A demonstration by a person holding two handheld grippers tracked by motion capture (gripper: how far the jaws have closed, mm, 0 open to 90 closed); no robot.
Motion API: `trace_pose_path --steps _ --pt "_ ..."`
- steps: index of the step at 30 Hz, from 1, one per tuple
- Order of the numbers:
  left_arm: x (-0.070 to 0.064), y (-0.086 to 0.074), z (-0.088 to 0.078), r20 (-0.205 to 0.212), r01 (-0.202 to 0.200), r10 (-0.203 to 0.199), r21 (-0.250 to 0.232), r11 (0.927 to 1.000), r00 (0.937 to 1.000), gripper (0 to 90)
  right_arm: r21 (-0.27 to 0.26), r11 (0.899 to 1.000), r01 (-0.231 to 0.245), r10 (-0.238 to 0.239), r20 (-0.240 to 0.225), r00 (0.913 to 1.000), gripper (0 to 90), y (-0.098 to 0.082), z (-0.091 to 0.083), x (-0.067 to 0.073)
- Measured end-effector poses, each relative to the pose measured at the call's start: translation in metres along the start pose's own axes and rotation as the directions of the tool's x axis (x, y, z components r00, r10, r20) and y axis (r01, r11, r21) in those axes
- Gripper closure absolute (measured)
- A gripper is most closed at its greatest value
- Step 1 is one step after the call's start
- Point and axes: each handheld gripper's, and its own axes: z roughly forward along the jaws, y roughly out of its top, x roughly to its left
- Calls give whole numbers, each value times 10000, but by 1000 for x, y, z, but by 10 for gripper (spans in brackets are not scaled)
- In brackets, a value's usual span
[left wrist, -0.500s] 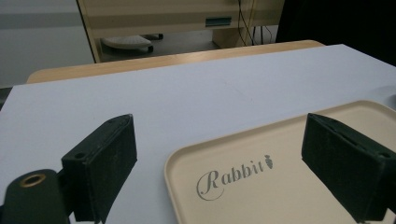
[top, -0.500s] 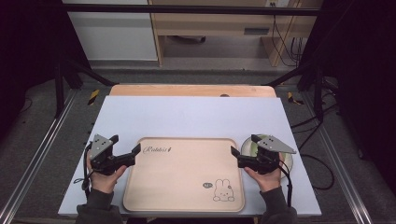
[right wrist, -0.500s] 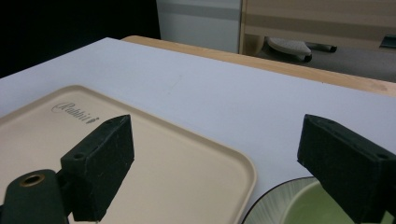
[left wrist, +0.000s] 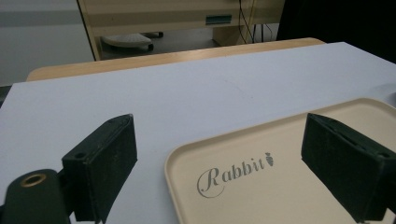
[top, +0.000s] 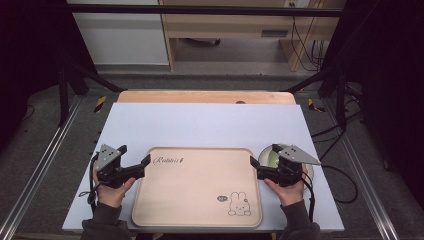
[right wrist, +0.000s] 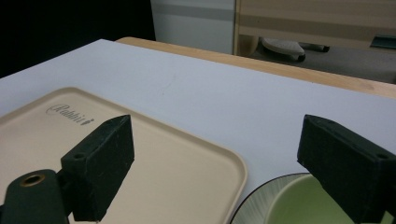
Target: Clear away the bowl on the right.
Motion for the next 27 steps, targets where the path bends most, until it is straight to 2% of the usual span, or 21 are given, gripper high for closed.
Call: trace_pose_path --steps 16,22,27 --pt "-1 -2 2 9 -61 61 112 9999 10000 103 -15 9995 -315 315 363 9988 107 4 -14 -15" --pt "-2 -2 3 12 -77 77 123 9999 10000 103 68 9997 -231 228 444 9988 107 5 -16 -17" --pt "-2 -2 3 -8 -148 148 204 9997 9999 102 72 9994 -341 335 694 9970 108 6 -20 -22"
